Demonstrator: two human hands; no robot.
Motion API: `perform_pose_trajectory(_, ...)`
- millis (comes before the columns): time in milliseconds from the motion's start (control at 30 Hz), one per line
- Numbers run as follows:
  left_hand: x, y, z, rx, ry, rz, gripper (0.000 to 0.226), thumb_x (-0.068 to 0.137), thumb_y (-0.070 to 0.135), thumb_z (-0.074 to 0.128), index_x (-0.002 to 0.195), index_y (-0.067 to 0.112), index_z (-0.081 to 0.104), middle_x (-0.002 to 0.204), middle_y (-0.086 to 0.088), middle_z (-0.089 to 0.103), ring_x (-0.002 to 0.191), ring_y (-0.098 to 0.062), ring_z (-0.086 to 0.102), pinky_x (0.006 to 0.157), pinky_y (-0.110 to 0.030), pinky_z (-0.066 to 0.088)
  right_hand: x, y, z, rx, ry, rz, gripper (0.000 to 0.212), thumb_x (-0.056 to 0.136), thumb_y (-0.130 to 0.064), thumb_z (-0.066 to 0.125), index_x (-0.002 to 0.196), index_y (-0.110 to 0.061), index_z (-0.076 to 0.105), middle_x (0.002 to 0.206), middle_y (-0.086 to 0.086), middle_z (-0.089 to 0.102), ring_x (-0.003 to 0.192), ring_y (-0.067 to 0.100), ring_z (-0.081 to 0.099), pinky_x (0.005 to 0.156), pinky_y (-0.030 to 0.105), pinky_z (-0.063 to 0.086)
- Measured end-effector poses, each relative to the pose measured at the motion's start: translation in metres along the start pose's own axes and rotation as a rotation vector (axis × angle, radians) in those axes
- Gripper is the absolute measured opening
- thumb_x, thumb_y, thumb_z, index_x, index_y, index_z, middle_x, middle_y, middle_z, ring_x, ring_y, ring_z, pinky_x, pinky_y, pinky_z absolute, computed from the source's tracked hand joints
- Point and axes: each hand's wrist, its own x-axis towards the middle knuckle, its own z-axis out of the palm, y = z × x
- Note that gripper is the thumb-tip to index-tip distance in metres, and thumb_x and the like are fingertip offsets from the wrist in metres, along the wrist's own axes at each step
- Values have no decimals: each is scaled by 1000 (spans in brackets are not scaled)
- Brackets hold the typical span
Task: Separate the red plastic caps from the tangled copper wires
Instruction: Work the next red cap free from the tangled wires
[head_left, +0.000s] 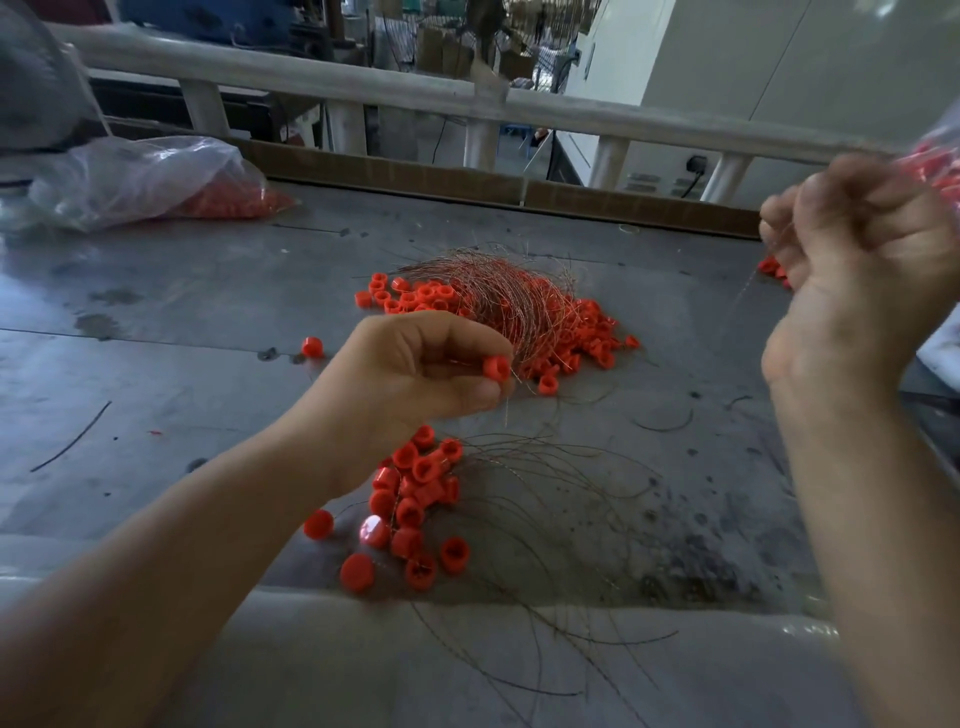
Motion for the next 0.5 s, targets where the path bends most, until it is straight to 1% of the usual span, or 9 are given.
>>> perform_pose_trajectory(67,0,1,0,-122,-13,-26,22,56,6,68,74,18,72,79,-3,72,77,-13,70,68,-16,53,-3,-8,1,14,-117,93,9,80,-9,65,81,-12,56,64,-7,64,57,9,59,56,24,49)
perform_pose_trajectory(133,-1,3,0,-210,-35,-37,20,55,4,67,70,16,72,79,-6,71,78,-15,70,67,-18,54,-10,-11,7,-45,-283,200,9,74,-18,66,77,-18,58,61,-9,64,51,4,56,46,18,45)
perform_pose_trajectory(167,-1,4,-1,-238,-46,-38,20,55,4,66,70,16,73,79,-7,71,77,-16,70,66,-18,54,-14,-10,10,-90,-381,237,7,73,-18,65,76,-19,59,61,-10,64,50,3,55,45,17,45)
perform_pose_trajectory(200,-1,4,-1,-261,-54,-39,21,55,3,66,70,15,73,80,-7,71,77,-16,69,66,-18,54,-20,-8,15,-137,-475,262,7,75,-13,64,76,-19,60,61,-11,64,51,2,54,47,16,46)
perform_pose_trajectory(267,-1,4,-2,-298,-64,-39,22,56,1,64,71,15,73,81,-8,71,77,-16,69,65,-18,54,-30,-4,22,-224,-620,268,22,81,1,60,76,-20,62,62,-13,63,55,1,53,53,15,47)
perform_pose_trajectory(300,-1,4,-2,-304,-67,-38,22,57,1,64,71,15,73,82,-8,71,77,-16,69,65,-18,54,-35,-3,25,-241,-677,263,26,82,4,58,77,-21,63,64,-14,63,56,1,53,54,15,47)
perform_pose_trajectory(367,-1,5,-1,-305,-65,-37,22,57,1,64,71,15,74,80,-7,71,76,-16,69,65,-18,54,-42,-4,29,-245,-753,253,26,80,3,61,77,-22,65,66,-15,64,58,1,54,54,14,46)
perform_pose_trajectory(500,-2,5,-1,-279,-44,-41,23,55,6,67,73,17,74,76,-3,71,71,-15,69,61,-19,54,-53,-7,34,-267,-792,233,21,77,-2,68,74,-22,63,65,-9,61,58,0,55,51,14,46)
